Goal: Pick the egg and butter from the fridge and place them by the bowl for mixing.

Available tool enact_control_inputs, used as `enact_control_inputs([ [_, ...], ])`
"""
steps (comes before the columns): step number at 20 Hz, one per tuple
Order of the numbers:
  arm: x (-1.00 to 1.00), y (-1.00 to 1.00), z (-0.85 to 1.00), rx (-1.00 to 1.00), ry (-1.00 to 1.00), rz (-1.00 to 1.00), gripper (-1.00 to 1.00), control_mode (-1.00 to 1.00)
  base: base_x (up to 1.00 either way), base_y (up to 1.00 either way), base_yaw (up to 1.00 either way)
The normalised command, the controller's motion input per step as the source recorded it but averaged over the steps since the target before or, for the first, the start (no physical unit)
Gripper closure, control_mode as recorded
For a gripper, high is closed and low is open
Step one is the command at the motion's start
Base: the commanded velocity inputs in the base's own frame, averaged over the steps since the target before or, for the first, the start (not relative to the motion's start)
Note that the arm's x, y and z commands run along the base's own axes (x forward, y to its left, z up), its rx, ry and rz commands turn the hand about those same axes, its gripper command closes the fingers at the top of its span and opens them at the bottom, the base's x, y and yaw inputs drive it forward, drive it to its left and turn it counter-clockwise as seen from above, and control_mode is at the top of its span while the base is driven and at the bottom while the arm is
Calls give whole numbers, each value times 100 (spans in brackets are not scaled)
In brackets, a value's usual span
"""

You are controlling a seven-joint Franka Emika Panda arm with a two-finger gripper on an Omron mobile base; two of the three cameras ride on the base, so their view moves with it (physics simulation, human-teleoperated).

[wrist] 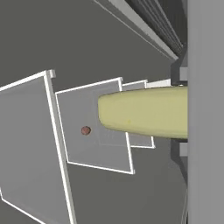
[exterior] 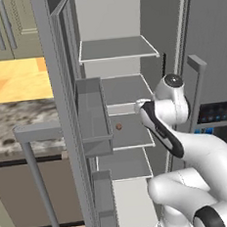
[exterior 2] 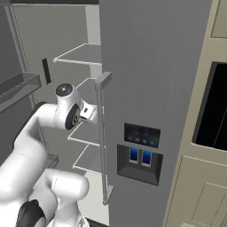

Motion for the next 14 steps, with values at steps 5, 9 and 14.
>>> enact_control_inputs([
  [5,-54,-2,21,0,21,0,100,-100,0,0,0],
  [9,-66,-1,24,0,6,0,100,-100,0,0,0],
  [14,-24,0,0,0,0,0,100,100,0,0,0],
])
